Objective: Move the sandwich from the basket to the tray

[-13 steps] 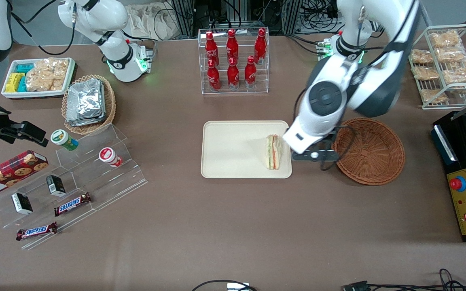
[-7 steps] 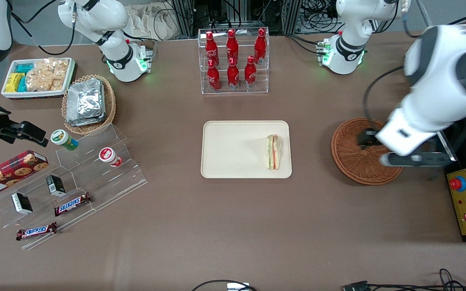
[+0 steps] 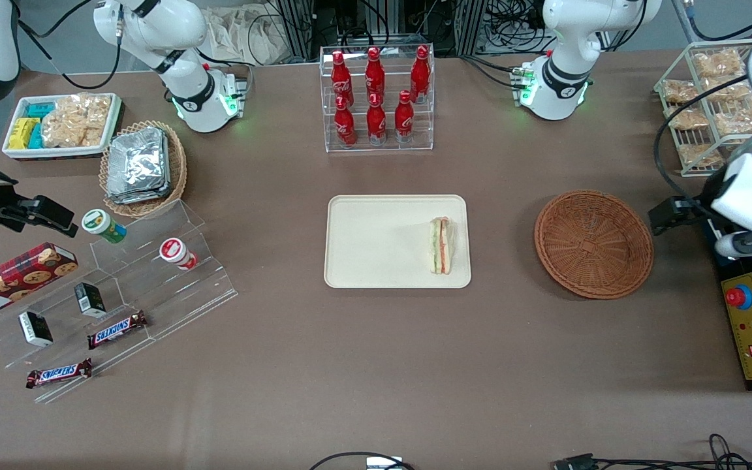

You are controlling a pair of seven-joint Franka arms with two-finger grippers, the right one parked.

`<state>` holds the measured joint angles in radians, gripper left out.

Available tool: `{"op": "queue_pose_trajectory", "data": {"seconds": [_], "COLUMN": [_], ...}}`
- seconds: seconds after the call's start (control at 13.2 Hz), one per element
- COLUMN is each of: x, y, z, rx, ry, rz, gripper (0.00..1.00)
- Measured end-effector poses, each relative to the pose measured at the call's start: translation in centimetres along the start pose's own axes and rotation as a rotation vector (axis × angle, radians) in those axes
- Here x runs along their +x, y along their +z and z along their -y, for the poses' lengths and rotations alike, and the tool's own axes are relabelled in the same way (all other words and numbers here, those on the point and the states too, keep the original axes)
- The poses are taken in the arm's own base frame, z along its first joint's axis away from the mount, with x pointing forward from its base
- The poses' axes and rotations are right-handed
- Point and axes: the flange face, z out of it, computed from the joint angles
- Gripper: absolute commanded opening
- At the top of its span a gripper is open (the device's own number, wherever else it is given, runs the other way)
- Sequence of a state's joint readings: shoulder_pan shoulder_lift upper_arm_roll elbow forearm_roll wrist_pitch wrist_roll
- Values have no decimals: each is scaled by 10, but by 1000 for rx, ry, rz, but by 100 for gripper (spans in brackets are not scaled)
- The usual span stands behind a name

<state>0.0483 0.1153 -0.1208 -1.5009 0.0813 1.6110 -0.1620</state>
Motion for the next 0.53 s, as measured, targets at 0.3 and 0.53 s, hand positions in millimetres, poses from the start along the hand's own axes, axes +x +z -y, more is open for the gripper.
{"op": "queue_pose_trajectory", "data": {"seconds": [0.3,0.53], "x": [-3,-6], "y": [-12,-13], "z": [-10,-23], "rx": [-33,-50], "ry": [10,25], "rz": [-15,-6], "gripper": [100,100]}}
